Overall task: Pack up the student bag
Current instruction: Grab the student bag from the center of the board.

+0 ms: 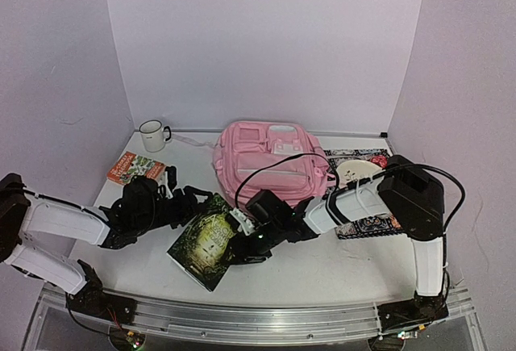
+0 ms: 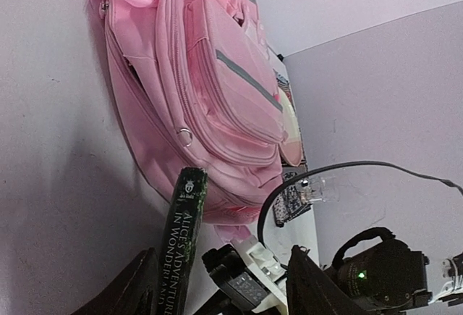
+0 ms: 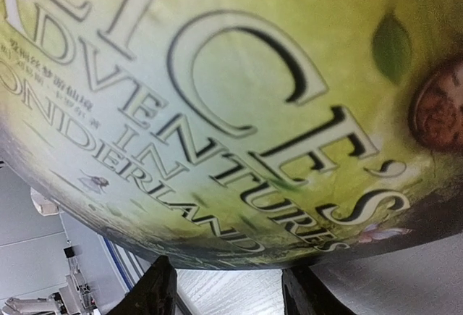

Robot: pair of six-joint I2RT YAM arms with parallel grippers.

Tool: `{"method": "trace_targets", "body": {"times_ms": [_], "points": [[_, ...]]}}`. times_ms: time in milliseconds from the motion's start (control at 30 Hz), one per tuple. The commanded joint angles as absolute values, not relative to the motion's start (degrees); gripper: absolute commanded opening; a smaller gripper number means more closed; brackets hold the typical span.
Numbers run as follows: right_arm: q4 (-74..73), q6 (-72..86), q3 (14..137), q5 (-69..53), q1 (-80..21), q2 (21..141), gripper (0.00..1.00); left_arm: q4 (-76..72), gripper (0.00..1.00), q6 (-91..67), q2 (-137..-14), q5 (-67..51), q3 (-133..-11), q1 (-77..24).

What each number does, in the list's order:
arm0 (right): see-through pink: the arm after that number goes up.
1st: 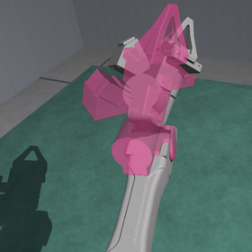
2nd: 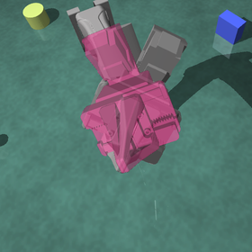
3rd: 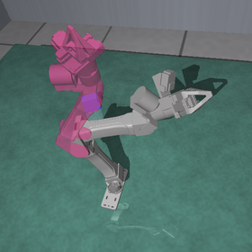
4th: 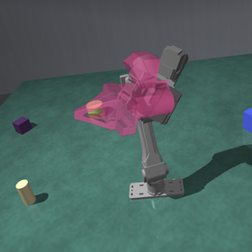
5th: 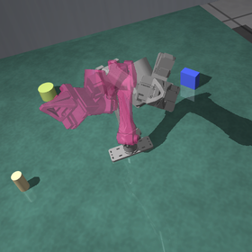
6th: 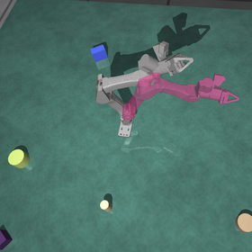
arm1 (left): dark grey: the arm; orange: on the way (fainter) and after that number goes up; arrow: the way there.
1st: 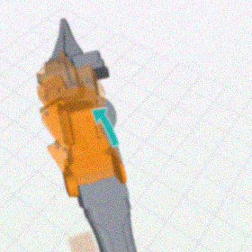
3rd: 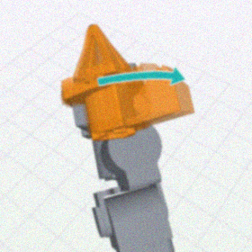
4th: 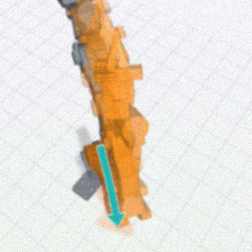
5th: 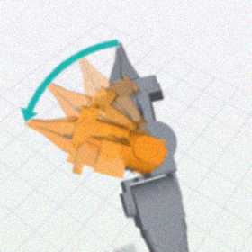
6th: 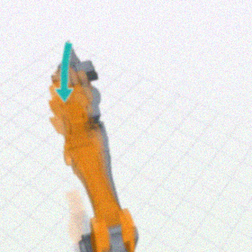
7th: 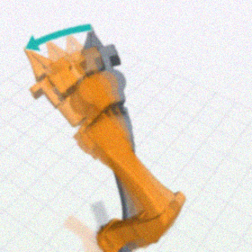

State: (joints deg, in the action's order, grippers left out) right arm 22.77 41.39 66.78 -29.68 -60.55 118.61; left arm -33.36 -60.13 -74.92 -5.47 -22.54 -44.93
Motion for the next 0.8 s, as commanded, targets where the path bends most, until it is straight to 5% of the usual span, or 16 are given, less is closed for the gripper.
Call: {"method": "trace_targets", "body": {"times_ms": [0,367,567,767], "points": [[37.2,39.5,68.4,-25.7,-59.5,115.1,0.49,-9.6,0.6,-55.5,-77.5,-19.4,-25.2,-48.4],[41.8,42.5,64.4,-22.5,-59.3,113.2,0.39,3.0,0.15,-54.7,-72.5,-15.2,-29.2,-48.2],[45.4,44.8,62.2,-22.2,-59.1,112.6,0.39,3.2,0.13,-57.1,-68.6,-14.1,-26.4,-47.4],[47.4,45.2,63.3,-24.6,-59.0,114.4,0.39,2.1,0.27,-54.4,-72.0,-21.1,-26.6,-47.4]]}}
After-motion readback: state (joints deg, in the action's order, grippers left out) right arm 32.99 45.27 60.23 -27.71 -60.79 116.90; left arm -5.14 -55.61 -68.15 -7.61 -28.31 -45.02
